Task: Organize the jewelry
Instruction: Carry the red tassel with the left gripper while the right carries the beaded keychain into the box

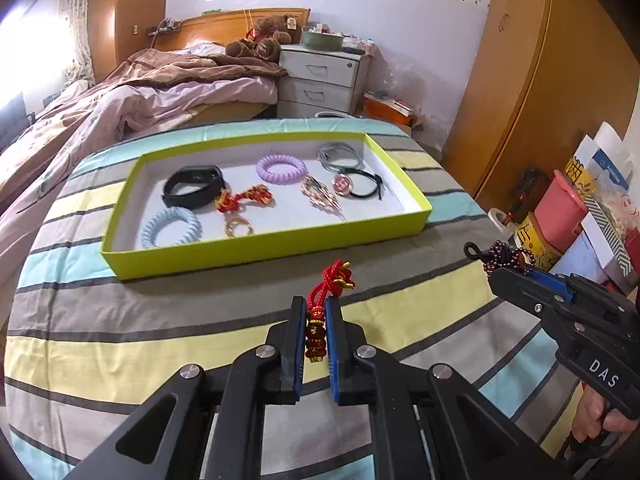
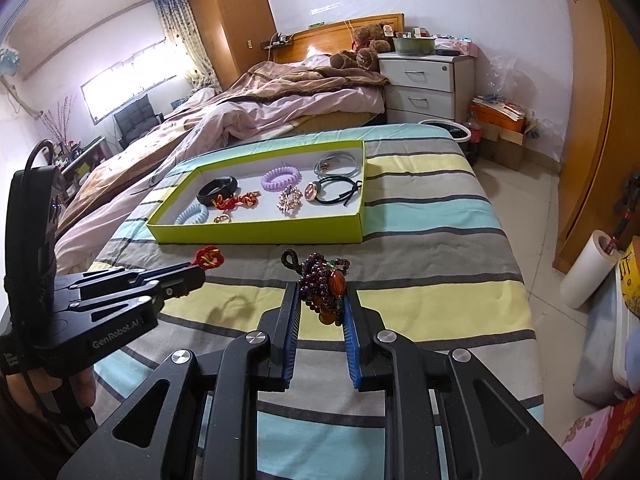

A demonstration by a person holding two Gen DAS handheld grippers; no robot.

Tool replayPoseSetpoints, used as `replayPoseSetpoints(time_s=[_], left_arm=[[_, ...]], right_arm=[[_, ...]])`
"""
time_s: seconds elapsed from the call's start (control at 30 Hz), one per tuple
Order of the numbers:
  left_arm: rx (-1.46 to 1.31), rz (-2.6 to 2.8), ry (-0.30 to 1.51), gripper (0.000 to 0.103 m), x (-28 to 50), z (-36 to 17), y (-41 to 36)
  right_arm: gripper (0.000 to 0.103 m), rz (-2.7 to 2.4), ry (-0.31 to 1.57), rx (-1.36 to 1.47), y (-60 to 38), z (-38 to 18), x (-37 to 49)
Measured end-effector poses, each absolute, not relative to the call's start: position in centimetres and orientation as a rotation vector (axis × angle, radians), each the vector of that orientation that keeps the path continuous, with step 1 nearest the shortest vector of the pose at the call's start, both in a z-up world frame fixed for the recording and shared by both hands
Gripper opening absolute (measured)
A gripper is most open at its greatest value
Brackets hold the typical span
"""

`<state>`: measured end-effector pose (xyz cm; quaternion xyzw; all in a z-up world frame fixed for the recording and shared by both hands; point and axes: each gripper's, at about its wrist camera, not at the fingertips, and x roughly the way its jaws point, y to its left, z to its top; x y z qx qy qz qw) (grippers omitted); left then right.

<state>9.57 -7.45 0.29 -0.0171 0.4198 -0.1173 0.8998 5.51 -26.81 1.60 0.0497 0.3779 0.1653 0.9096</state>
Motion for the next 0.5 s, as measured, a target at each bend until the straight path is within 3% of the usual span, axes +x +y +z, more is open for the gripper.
replayPoseSetpoints(time_s=[0.5], left_arm=[[-0.045,-0.199,0.794,0.009,11.8,4.1,-2.5]], right_arm=[[0.021,0.34,0.733,0.086,-24.8,4.0,8.5]])
